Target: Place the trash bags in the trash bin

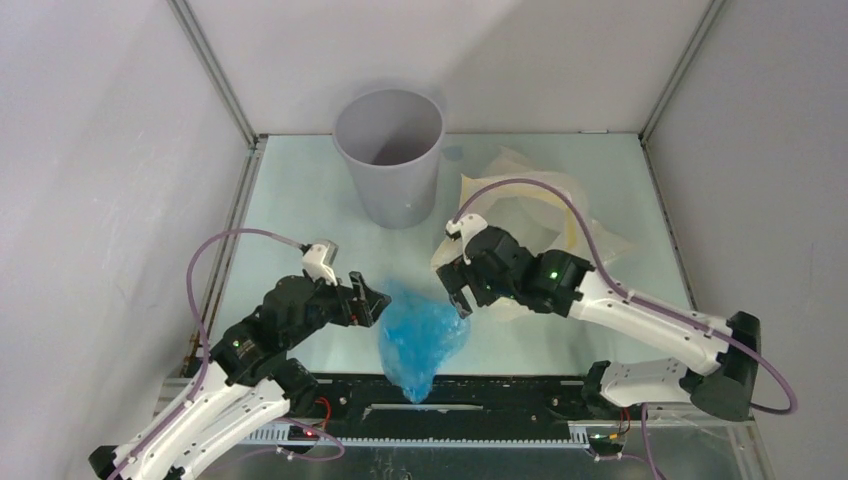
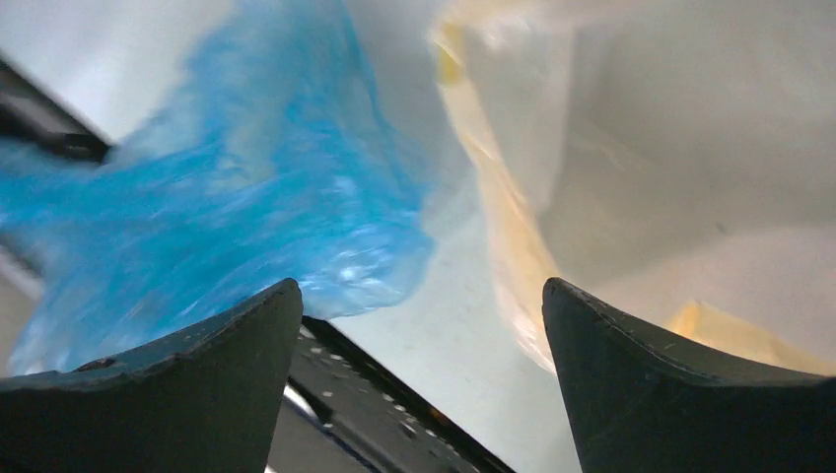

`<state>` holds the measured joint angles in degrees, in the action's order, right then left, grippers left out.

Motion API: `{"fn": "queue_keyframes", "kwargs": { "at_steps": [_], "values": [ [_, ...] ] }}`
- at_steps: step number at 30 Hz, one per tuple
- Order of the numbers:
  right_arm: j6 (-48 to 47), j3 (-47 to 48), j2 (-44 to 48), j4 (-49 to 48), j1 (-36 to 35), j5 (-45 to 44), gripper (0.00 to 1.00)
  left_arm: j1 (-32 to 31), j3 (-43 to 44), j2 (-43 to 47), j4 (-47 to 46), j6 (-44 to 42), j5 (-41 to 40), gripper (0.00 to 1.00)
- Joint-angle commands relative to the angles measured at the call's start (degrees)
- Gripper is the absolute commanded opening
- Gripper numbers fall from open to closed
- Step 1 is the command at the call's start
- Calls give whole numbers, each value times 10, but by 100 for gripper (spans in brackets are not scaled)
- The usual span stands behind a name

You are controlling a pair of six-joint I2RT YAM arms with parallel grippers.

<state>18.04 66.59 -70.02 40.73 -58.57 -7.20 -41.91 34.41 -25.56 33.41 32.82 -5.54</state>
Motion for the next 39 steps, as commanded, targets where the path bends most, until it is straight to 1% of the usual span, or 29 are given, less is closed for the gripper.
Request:
{"fn": "queue_keyframes", "kwargs": {
  "at_steps": [1, 4, 8, 9, 10, 11, 13, 14, 18, 20, 22, 23, 25, 26, 28, 31, 33, 37, 39],
  "values": [
    [37, -33, -35, 59, -14, -195, 95, 2, -3, 10, -6, 29, 46, 100],
    [55, -41, -78, 66, -10, -246, 95, 2, -16, 5, -13, 41, 45, 100],
    [55, -43, -135, 49, 20, -249, 94, 2, -48, -15, -43, 70, 51, 100],
    [52, -45, -147, 39, 29, -243, 93, 2, -59, -20, -56, 79, 65, 100],
    [50, -48, -157, 28, 42, -237, 89, 2, -70, -24, -70, 86, 74, 100],
    [47, -50, -166, 16, 56, -232, 83, 2, -80, -28, -80, 91, 77, 100],
    [44, -50, -184, -7, 92, -231, 70, 2, -93, -30, -86, 98, 61, 100],
    [39, -50, -191, -20, 114, -231, 66, 2, -98, -28, -87, 101, 50, 100],
    [12, -38, -217, -95, 226, -209, 62, 2, -111, -6, -81, 128, -22, 100],
    [2, -13, -242, -121, 285, -197, 61, 3, -123, 15, -87, 163, -48, 100],
    [-3, 30, -276, -120, 328, -200, 61, 3, -145, 37, -117, 177, -42, 100],
    [-1, 61, -295, -98, 347, -204, 58, 4, -157, 44, -138, 182, -30, 100],
    [-2, 110, -310, -66, 369, -231, 57, 4, -177, 52, -169, 191, -9, 100],
    [-10, 120, -302, -62, 372, -237, 59, 4, -182, 50, -175, 193, -4, 100],
    [-28, 123, -266, -69, 366, -234, 65, 4, -180, 40, -175, 189, 8, 100],
    [-61, 109, -208, -72, 334, -220, 79, 4, -169, 15, -175, 181, 35, 100],
    [-73, 93, -171, -66, 305, -198, 85, 4, -159, 0, -175, 183, 50, 100],
    [-66, 44, -99, -54, 243, -156, 87, 3, -150, -19, -175, 196, 88, 100],
    [-53, 15, -70, -47, 210, -142, 87, 3, -148, -20, -175, 201, 103, 97]
  ]
}}
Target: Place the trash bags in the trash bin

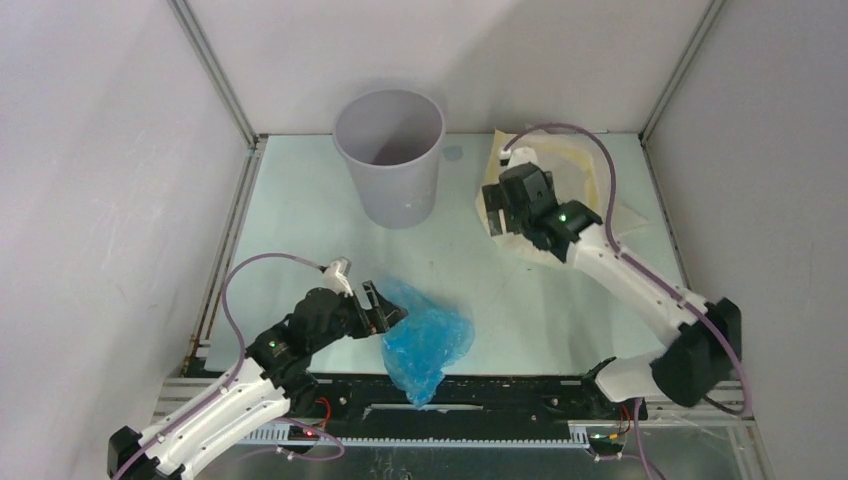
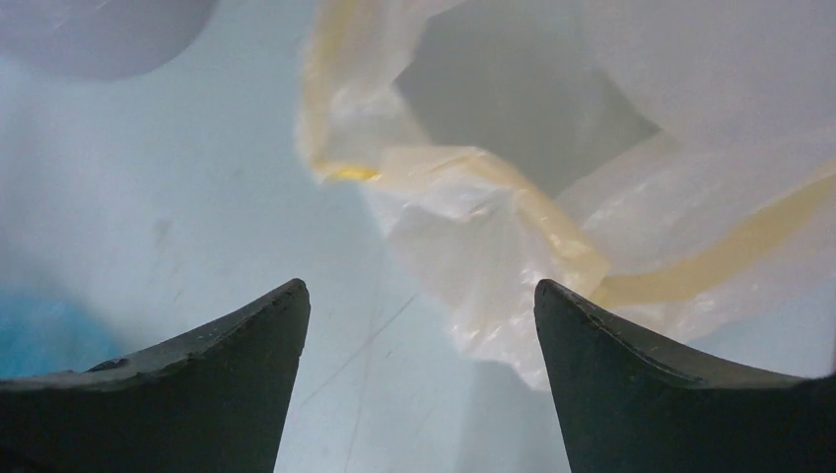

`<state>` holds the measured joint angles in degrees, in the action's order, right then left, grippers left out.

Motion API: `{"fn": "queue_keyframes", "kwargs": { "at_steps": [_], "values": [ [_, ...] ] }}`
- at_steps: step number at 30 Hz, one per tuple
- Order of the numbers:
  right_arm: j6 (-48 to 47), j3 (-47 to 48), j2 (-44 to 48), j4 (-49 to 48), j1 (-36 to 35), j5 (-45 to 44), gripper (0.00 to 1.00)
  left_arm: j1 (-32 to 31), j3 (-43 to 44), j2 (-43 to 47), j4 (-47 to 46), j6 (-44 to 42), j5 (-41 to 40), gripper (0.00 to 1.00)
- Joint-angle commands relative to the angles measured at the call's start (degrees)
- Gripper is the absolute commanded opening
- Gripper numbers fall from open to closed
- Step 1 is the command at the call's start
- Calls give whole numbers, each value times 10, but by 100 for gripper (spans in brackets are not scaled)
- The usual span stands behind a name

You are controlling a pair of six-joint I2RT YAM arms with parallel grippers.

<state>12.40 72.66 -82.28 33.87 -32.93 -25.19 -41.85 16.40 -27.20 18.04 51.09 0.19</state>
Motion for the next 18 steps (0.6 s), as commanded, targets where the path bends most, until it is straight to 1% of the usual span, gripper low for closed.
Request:
{"fn": "queue_keyframes", "kwargs": {
  "at_steps": [1, 4, 5, 9, 10, 13, 14, 16, 18],
  "values": [
    [10, -60, 66, 26, -61, 46, 86, 3, 33, -2, -21, 19, 53, 95],
    [35, -101, 100, 32, -115, 80, 82, 3, 33, 11, -14, 16, 56, 82],
    [43, -115, 109, 32, -131, 92, 81, 4, 32, 15, -11, 15, 51, 74],
    [88, -171, 136, 28, -183, 126, 78, 3, 27, 31, -5, 16, 38, 52],
    [102, -188, 143, 23, -196, 131, 78, 3, 27, 34, -5, 16, 37, 42],
    [144, -228, 169, -7, -218, 168, 77, 3, 29, 37, -5, 11, 32, 17],
    [159, -240, 176, -21, -225, 179, 76, 3, 30, 37, -4, 8, 31, 11],
    [199, -260, 187, -47, -238, 190, 76, 3, 34, 36, -2, 2, 29, 4],
    [231, -277, 188, -72, -244, 193, 77, 3, 37, 35, 1, -2, 30, 1]
  ]
}}
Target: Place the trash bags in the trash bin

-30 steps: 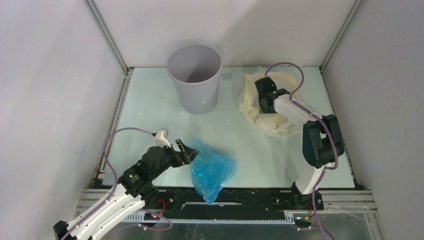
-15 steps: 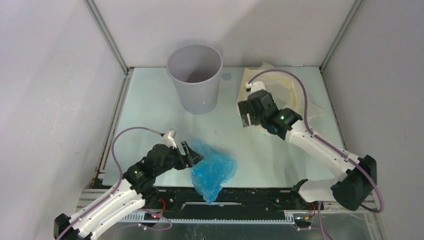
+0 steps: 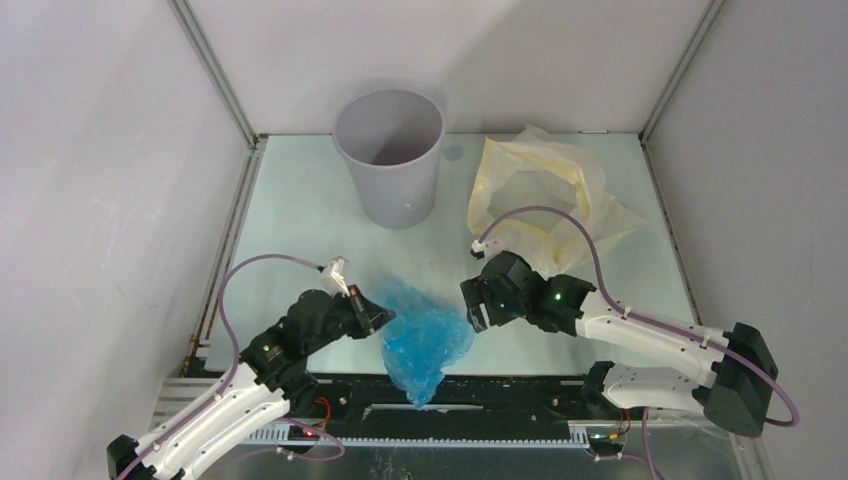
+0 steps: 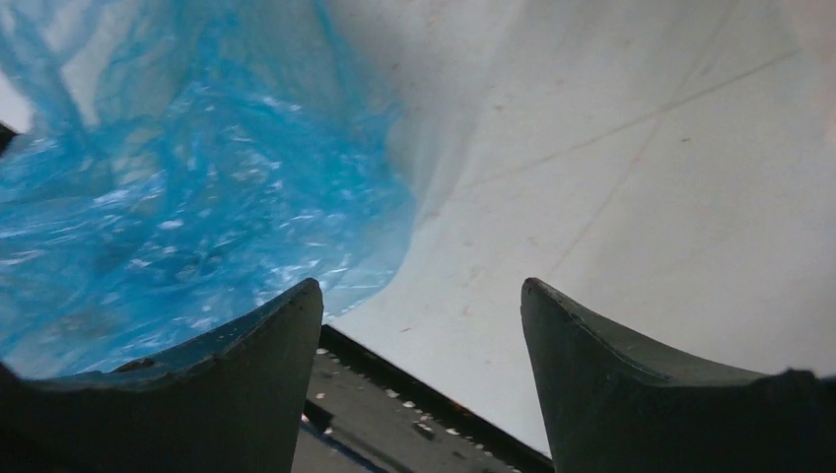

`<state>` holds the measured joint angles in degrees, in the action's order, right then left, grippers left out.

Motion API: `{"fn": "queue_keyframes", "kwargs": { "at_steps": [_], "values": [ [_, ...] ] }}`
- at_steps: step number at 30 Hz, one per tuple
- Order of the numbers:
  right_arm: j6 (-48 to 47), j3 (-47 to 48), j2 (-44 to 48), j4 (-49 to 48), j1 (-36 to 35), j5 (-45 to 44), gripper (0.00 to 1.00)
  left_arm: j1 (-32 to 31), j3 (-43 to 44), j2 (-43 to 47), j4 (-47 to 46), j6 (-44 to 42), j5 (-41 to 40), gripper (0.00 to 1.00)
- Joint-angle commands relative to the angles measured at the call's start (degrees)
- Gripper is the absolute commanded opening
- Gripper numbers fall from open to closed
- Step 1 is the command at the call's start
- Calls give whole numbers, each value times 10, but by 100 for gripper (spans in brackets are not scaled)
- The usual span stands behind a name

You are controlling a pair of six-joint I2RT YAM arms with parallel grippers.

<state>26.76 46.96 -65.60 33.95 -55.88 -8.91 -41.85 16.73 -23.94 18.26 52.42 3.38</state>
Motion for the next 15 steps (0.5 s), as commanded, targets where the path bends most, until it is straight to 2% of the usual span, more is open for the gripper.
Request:
{"fn": "queue_keyframes", "kwargs": {
  "at_steps": [1, 6, 10, 12, 15],
  "values": [
    [99, -29, 19, -86, -17, 35, 77, 3, 34, 2, 0, -17, -2, 1],
    [136, -64, 3, -165, -21, 69, 78, 4, 31, 5, 1, -18, 0, 0],
    [147, -70, -36, -192, -21, 74, 76, 3, 37, 9, 9, -26, 3, 0],
    [149, -70, -55, -196, -20, 63, 69, 3, 45, 12, 22, -32, -3, 1],
    [139, -70, -63, -204, -5, 58, 41, 3, 62, 20, 48, -44, -19, 7]
  ]
}}
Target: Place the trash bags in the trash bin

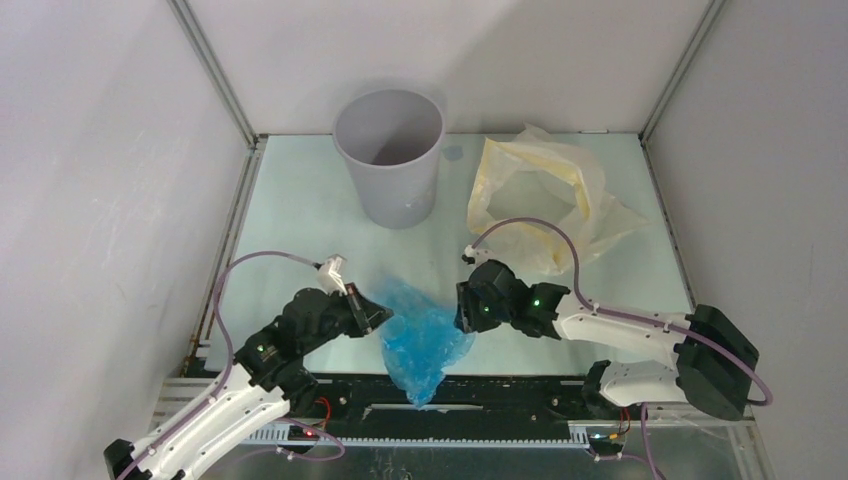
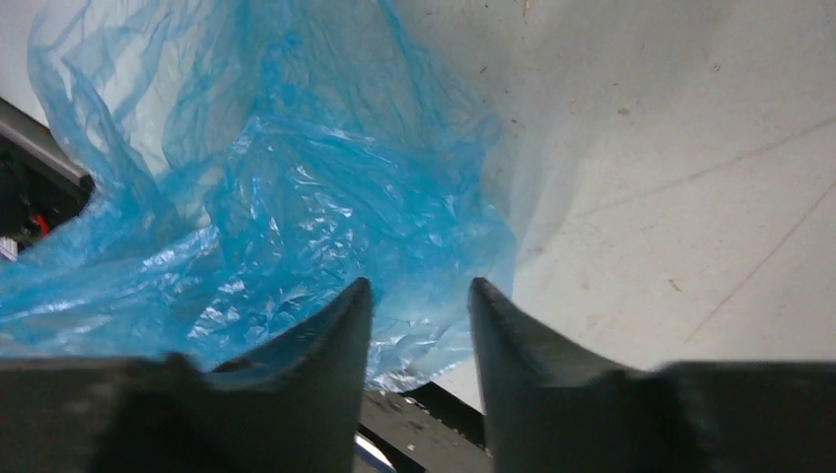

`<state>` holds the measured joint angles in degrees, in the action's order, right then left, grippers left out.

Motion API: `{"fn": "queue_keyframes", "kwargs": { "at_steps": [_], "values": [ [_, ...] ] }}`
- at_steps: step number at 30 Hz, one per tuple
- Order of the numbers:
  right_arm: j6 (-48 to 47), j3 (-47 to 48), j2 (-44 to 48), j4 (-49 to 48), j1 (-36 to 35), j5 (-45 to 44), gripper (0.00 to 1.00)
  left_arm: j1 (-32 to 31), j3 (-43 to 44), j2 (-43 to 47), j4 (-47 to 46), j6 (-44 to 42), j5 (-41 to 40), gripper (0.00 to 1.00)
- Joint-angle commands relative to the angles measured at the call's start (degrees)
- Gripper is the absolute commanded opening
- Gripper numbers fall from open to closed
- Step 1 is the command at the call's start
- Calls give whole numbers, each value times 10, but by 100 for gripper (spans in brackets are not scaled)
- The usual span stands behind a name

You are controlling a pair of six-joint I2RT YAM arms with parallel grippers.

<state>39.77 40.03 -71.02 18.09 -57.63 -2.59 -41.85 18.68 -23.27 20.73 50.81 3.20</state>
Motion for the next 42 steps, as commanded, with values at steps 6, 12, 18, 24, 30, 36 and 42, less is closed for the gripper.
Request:
{"fn": "queue_keyframes", "kwargs": {
  "at_steps": [6, 12, 18, 24, 30, 36, 42],
  "values": [
    [-45, 2, 48, -79, 79, 52, 0, 3, 89, 36, 80, -53, -47, 39],
    [-130, 55, 100, -53, 86, 75, 0, 3, 120, 41, 103, -64, -37, 74],
    [-174, 67, 112, -30, 81, 84, 0, 1, 88, 14, 31, -55, 69, 90],
    [-191, 68, 108, -20, 77, 81, 0, -40, 50, -41, -76, -59, 106, 88],
    [-191, 67, 102, -24, 75, 93, 0, -62, 47, -95, -143, -93, 92, 90],
    [-196, 77, 103, -22, 70, 102, 0, -62, 62, -138, -182, -113, 97, 82],
    [-203, 110, 94, -10, 65, 111, 0, -62, 67, -184, -193, -141, 52, 79]
  ]
}}
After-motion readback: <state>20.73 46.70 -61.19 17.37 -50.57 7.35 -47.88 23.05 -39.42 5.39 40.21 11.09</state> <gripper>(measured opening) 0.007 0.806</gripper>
